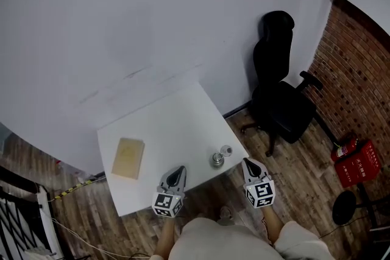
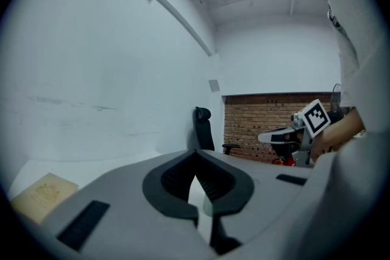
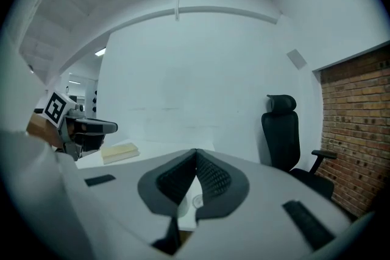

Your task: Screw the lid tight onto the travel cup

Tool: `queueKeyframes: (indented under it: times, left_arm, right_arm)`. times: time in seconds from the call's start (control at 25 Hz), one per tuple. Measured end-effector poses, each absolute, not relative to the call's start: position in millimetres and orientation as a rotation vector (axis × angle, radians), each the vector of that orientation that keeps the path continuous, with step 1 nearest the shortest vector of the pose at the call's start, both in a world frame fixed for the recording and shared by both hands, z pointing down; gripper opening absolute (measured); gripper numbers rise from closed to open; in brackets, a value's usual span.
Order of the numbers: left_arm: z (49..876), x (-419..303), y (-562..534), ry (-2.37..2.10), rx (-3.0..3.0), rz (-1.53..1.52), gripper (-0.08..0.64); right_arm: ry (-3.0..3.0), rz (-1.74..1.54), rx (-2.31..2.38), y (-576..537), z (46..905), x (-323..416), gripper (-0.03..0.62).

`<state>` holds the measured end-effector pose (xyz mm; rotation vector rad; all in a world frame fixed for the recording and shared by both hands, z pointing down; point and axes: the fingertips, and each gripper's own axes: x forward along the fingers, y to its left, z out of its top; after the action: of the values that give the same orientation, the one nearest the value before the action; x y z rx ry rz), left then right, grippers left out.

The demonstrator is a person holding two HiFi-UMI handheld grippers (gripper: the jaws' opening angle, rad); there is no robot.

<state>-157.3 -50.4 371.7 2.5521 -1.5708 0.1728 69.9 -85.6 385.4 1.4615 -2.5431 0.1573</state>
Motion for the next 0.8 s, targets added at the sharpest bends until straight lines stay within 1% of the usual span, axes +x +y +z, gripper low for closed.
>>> queueKeyframes:
  times: [0.32, 0.8]
  left_arm:
    - [347, -166, -55, -1.635, 2.558, 0.169, 0.006]
    - [349, -170, -53, -1.648, 2.533, 0.177, 0.008]
  right_arm:
    - [-2.579, 0.069, 1.471, -92, 354, 68, -0.001]
    - [-2.562, 0.077, 1.491, -87, 355, 72, -0.002]
